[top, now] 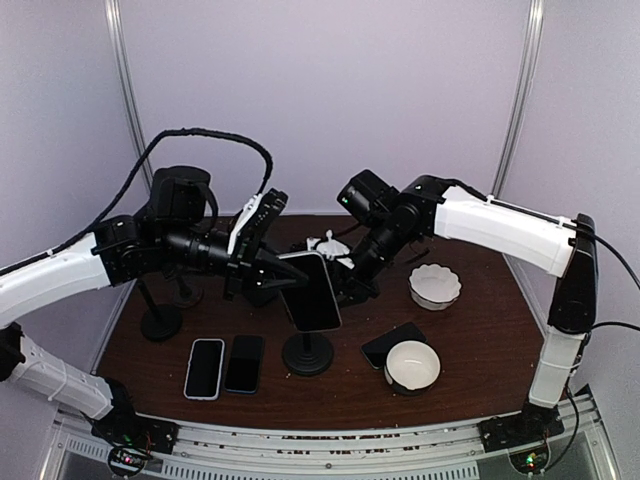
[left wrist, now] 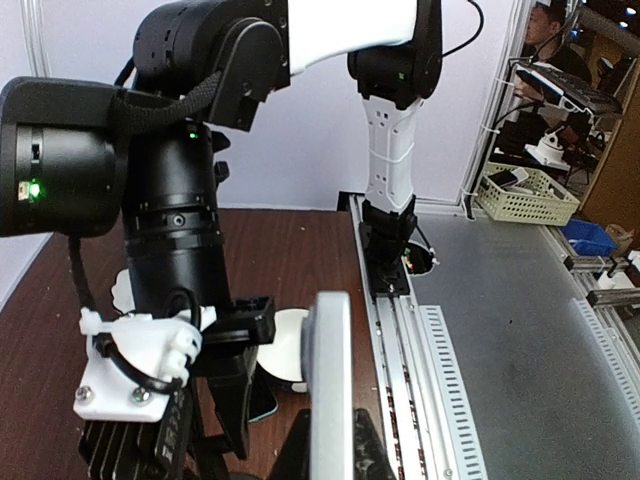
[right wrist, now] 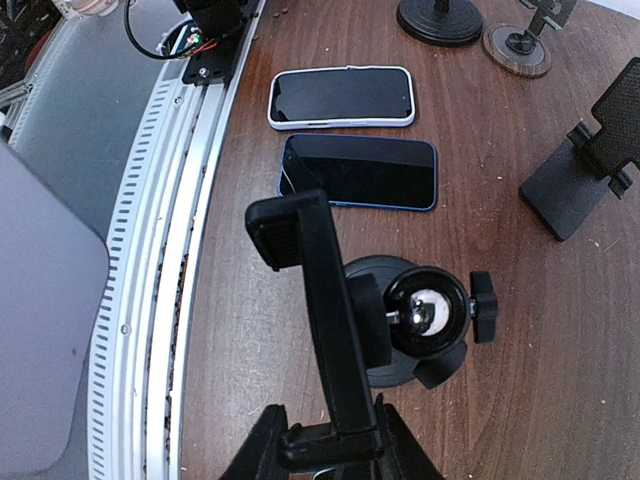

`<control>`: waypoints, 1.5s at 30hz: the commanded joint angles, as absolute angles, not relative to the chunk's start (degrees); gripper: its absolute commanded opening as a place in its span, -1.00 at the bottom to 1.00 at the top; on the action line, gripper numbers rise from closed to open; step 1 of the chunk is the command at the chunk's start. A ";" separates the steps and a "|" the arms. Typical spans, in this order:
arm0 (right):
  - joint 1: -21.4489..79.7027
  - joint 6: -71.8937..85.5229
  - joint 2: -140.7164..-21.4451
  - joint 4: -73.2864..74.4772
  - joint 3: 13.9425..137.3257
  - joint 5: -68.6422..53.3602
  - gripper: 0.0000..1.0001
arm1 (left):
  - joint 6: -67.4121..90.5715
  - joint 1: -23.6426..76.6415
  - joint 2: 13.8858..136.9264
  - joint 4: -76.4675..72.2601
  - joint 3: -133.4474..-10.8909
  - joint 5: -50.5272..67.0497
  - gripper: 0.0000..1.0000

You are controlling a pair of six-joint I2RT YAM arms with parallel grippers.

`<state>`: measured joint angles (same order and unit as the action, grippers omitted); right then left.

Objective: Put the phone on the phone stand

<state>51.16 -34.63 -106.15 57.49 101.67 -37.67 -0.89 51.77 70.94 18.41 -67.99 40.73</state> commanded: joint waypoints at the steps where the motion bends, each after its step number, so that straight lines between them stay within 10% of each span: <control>1: 51.59 -30.96 -104.70 55.73 99.51 -39.42 -0.65 | -6.06 51.94 72.79 3.24 -65.42 43.83 -1.00; 45: 51.02 -33.42 -101.15 57.39 95.23 -41.94 -0.75 | -15.23 39.73 81.92 19.97 -65.78 43.66 -1.00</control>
<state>50.78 -33.19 -104.88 53.12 98.48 -39.79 -18.09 42.57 83.13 15.20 -64.88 52.97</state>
